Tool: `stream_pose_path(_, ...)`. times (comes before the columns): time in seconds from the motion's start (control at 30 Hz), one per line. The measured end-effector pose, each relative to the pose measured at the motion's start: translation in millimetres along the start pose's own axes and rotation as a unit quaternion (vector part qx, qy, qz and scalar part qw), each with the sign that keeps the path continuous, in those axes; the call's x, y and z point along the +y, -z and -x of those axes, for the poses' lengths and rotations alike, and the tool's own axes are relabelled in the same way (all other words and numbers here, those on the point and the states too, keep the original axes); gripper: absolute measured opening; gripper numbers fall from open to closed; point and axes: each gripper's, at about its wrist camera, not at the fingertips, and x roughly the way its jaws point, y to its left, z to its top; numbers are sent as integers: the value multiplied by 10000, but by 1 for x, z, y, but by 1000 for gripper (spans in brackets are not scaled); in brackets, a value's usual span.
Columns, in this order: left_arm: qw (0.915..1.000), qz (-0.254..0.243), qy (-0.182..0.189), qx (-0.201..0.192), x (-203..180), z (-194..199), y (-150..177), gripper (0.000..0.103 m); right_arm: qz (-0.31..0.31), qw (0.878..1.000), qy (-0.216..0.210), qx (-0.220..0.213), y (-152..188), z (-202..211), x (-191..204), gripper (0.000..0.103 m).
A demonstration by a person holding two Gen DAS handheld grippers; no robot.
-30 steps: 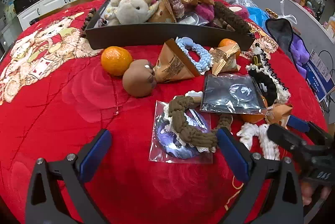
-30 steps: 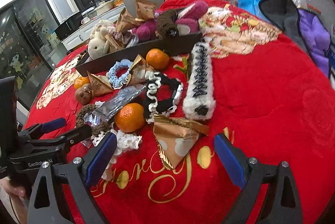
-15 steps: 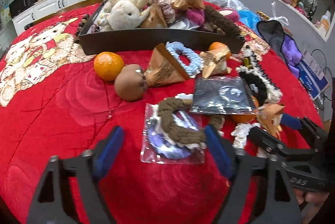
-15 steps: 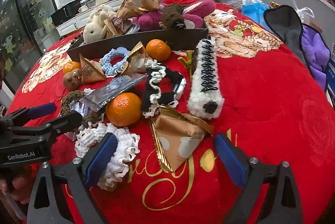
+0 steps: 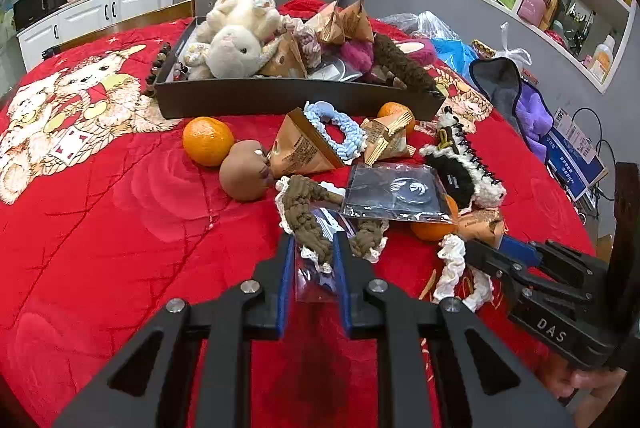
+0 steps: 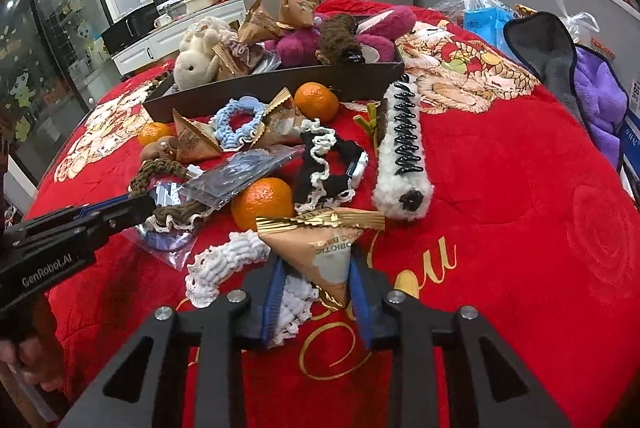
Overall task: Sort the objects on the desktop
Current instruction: 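Grasp the bagged brown rope toy with the left tool while the right tool grasps the gold-wrapped candy, then lift the bagged rope toy with the left tool and the candy with the right tool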
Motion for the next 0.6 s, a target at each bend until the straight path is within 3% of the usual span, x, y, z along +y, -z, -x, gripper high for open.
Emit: stream_pose_path(0.6,9987,21,-278,-433,10,48,1,16,66,9995,-159,-260,2,32,10,31)
